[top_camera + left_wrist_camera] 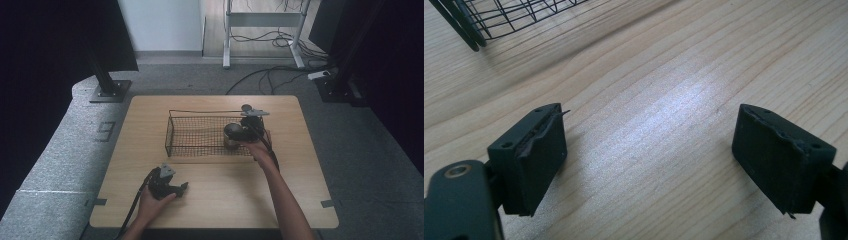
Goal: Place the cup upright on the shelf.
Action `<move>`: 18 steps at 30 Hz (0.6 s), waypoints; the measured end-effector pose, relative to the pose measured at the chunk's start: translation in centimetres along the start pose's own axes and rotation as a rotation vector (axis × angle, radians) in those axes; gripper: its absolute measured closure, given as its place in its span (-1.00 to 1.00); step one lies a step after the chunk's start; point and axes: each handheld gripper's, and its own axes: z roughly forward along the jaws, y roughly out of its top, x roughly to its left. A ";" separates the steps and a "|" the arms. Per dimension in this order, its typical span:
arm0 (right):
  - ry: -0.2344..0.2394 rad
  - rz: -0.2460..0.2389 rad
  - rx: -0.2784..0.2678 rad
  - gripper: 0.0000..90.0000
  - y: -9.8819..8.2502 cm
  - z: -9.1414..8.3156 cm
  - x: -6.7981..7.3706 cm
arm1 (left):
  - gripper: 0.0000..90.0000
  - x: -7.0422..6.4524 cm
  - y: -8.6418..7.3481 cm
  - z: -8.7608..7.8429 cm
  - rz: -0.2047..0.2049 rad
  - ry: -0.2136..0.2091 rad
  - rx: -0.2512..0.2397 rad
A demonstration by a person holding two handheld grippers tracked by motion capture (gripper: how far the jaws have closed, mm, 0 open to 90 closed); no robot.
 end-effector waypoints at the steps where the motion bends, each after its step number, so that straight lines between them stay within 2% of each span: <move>1: 0.005 -0.002 -0.010 -0.71 -0.1 -0.3 0.0 | -0.68 0.0 0.0 0.0 0.000 0.000 0.000; 11: 0.061 -0.014 -0.089 -0.69 -2.2 -3.7 0.6 | -0.68 0.0 0.0 0.0 0.000 0.000 0.000; 18: 0.089 -0.021 -0.124 -0.66 -4.8 -5.9 0.7 | -0.68 0.0 0.0 0.0 0.001 0.000 0.001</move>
